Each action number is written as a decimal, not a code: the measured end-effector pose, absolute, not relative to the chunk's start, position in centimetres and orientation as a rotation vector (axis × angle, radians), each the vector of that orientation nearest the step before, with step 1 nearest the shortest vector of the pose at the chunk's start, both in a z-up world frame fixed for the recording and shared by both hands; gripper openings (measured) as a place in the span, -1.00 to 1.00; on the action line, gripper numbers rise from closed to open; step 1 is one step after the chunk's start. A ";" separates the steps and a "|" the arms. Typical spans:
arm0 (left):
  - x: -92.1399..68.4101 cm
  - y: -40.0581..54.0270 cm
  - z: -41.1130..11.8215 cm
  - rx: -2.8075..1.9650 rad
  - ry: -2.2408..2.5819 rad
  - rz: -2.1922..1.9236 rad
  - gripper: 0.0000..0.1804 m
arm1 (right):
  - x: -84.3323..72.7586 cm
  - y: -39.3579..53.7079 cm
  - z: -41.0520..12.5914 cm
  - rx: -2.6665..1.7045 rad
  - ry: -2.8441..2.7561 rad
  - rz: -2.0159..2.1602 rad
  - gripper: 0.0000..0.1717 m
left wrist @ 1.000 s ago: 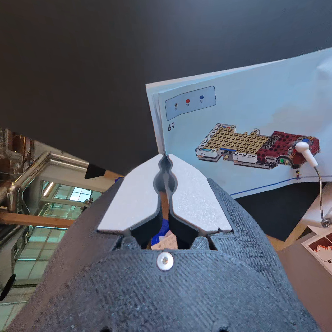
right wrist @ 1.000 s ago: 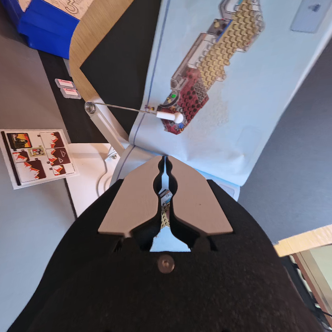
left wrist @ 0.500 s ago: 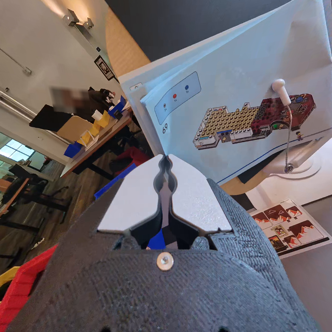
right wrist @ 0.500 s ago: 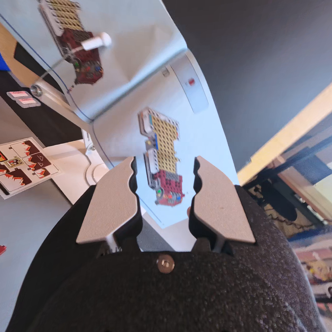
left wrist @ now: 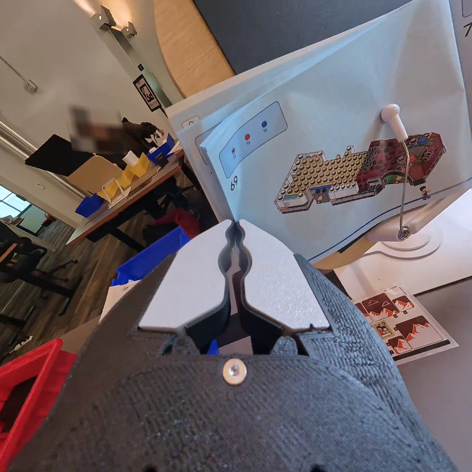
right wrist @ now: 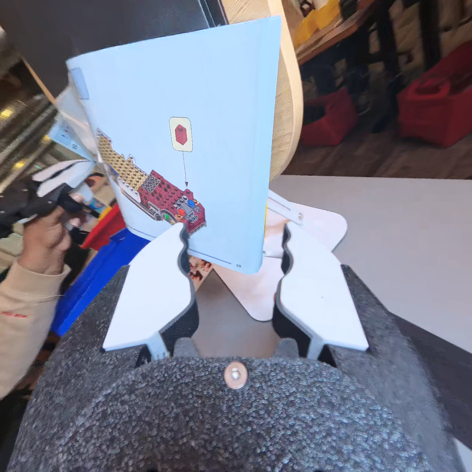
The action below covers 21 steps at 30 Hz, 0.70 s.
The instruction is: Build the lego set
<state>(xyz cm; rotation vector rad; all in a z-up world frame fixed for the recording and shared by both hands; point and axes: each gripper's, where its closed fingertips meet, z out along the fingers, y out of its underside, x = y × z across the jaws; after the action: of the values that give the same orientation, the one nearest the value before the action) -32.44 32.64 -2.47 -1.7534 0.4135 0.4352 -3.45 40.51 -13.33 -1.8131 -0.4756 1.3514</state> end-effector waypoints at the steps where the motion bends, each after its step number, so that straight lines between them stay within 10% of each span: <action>1: -32.5 32.7 -2.5 -1.753 0.411 0.432 -1.00 | -3.7 40.3 -12.9 -1.768 -0.470 1.419 -0.36; 7: -32.3 32.6 -2.9 -1.751 0.418 0.420 -1.00 | -1.3 41.3 -9.2 -1.639 -0.569 1.185 -0.91; 21: -31.1 31.6 -4.0 -1.725 0.433 0.442 -0.99 | -0.4 45.7 -6.5 -1.531 -0.827 0.301 -0.64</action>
<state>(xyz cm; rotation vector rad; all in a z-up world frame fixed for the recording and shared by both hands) -31.14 31.57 -4.02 -1.7247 0.4330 0.4424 -0.41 45.72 -6.52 -1.5306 -0.8273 0.3011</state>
